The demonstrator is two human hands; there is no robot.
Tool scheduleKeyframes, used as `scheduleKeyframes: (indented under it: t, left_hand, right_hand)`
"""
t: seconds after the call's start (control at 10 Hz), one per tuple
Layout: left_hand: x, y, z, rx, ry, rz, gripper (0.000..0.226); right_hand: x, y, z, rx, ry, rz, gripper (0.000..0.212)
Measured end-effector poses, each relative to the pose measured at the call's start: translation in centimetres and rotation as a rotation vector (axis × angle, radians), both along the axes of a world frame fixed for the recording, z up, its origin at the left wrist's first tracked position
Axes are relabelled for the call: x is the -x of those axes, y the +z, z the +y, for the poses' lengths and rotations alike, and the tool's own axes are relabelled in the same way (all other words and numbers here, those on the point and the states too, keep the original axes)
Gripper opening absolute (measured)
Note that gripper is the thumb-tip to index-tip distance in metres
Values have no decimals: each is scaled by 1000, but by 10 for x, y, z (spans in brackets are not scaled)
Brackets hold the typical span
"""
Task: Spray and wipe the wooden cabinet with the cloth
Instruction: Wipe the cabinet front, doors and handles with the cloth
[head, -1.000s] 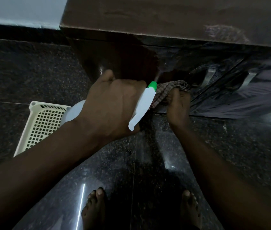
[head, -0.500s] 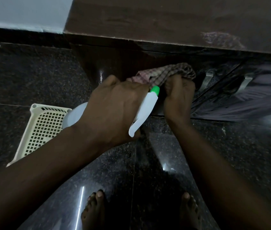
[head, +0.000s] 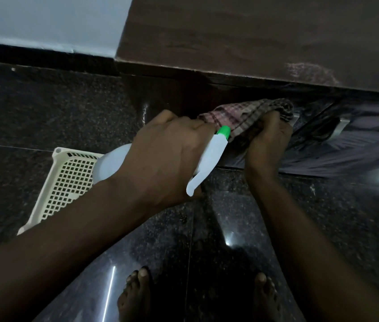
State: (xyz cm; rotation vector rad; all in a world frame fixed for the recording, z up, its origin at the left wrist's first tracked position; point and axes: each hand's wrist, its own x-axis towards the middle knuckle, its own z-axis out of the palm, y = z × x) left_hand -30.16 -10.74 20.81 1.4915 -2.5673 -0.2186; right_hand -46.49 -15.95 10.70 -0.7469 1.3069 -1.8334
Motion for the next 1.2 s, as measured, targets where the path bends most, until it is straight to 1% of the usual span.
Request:
scheduleKeyframes:
  t: [0.1, 0.2, 0.3, 0.4, 0.5, 0.6, 0.7, 0.8, 0.9, 1.0, 1.1, 1.2]
  left_hand:
    - [2, 2, 2, 4, -2, 20, 30]
    - [3, 4, 2, 5, -10, -2, 31]
    - [3, 9, -2, 25, -36, -14, 35]
    - [6, 18, -4, 74, -129, -40, 37]
    - [4, 26, -5, 133, -190, -27, 35]
    - [2, 29, -4, 140, -201, -37, 32]
    - [0, 32, -1, 165, -196, -31, 27]
    - [-1, 35, 2, 163, -193, -42, 23]
    - [-1, 39, 2, 133, -187, -59, 23]
    - [1, 44, 1, 128, -201, -60, 29]
    - [0, 44, 3, 137, -212, -59, 29]
    - [1, 44, 5, 128, -218, -42, 30]
  right_hand:
    - [-8, 18, -1, -51, 190, 138, 45]
    - [-16, 29, 0, 13, 227, 183, 39]
    - [-6, 25, 1, -19, 180, 195, 38]
    - [4, 22, 4, -84, 41, 97, 40]
    - [9, 25, 9, -91, -33, 78, 42]
    - [2, 33, 3, -113, 96, 177, 32]
    - [-11, 41, -2, -123, 248, 293, 57]
    - [-9, 44, -1, -134, 350, 332, 61]
    - [8, 46, 1, -167, 291, 255, 37]
    - [27, 47, 5, -166, 221, 139, 32]
    - [32, 48, 7, -168, 233, 150, 33]
    - [26, 52, 4, -175, 305, 147, 39]
